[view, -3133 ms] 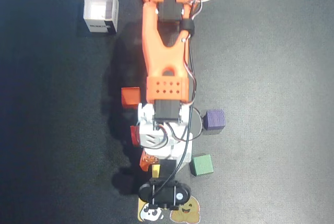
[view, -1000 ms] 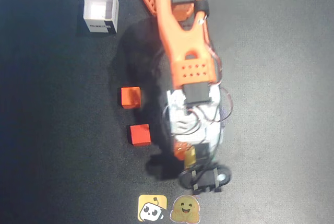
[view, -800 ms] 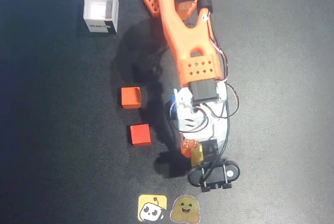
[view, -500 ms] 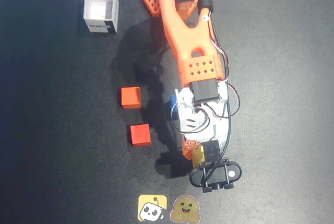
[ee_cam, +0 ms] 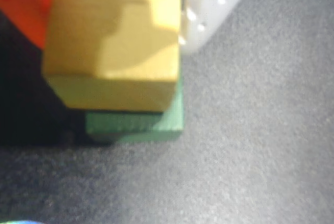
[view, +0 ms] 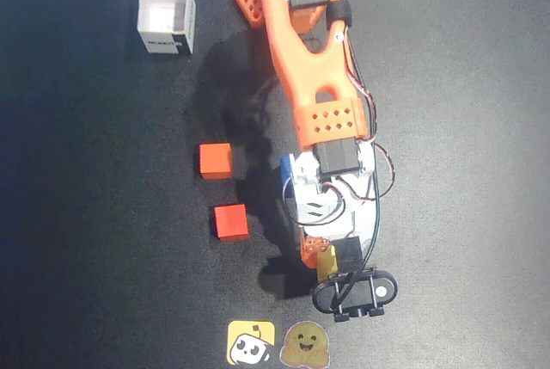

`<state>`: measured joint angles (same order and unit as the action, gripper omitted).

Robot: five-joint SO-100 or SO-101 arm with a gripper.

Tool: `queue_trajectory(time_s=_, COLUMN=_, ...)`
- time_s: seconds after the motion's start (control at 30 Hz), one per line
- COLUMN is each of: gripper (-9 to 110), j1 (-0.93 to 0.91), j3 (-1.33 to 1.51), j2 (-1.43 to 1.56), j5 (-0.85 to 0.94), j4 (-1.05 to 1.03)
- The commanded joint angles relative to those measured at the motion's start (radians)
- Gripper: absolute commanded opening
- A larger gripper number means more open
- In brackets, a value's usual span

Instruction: Put the yellow cube on top of the green cube.

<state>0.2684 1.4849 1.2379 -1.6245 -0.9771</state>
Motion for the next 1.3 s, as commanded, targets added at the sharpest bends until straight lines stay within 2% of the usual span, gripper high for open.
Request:
queue_trajectory(time_s=0.0, gripper=5, j1=0.009, j3=-0.014, j2=0.005, j5=-0.011, j4=0.014)
queue_trajectory(time_s=0.5, gripper=6, j1=0.011, j3=0.008, j2=-0.002, j5=-0.028, j4=0.021)
queue_trajectory(time_s=0.6, gripper=12, j1=0.011, j3=0.012, j2=-0.002, j5=-0.035, j4=0.023)
queue_trajectory(time_s=1.27, gripper=14, j1=0.034, j3=0.044, j2=0.002, j5=-0.071, j4=0.071)
